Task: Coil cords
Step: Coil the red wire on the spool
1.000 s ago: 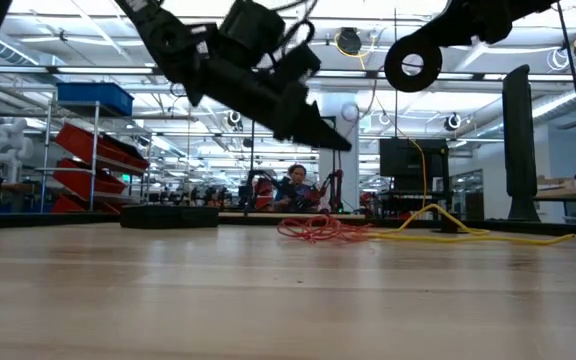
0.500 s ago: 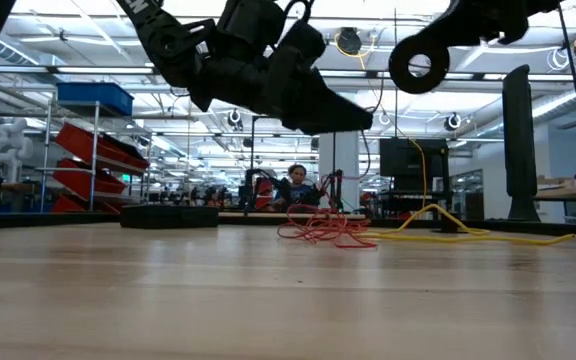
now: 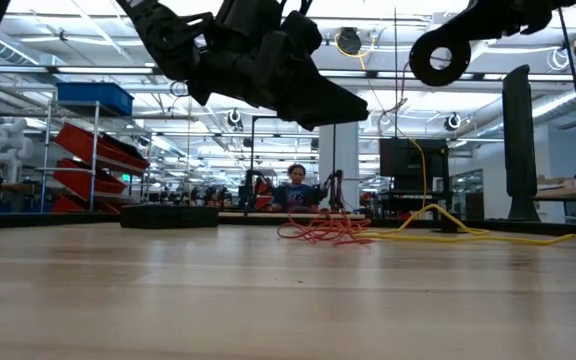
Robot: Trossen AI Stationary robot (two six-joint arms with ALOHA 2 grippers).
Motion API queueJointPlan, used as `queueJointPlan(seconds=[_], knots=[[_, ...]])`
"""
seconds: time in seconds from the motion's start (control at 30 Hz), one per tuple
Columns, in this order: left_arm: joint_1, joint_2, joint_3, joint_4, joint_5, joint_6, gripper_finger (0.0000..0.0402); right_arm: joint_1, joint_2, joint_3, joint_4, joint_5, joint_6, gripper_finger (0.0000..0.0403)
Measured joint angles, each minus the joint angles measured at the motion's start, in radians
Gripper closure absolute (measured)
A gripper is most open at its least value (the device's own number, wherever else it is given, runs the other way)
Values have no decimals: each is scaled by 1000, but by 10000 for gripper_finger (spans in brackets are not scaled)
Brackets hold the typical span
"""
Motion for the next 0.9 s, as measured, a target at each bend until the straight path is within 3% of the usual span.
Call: queueJointPlan(seconds=[0.13, 0.37, 0.53, 0.9], knots=[[22, 0, 0, -24, -45, 8, 244, 0, -37, 0, 1, -91, -2, 403], [31, -46, 0, 88, -50, 2, 244, 0, -25, 0, -16, -125, 30, 403], [25, -48, 26, 188, -60, 0, 244, 0, 25, 0, 40, -182, 32, 403], [-15, -48, 78, 195, -147, 39, 244, -10, 170, 0, 234, -201, -57, 403]])
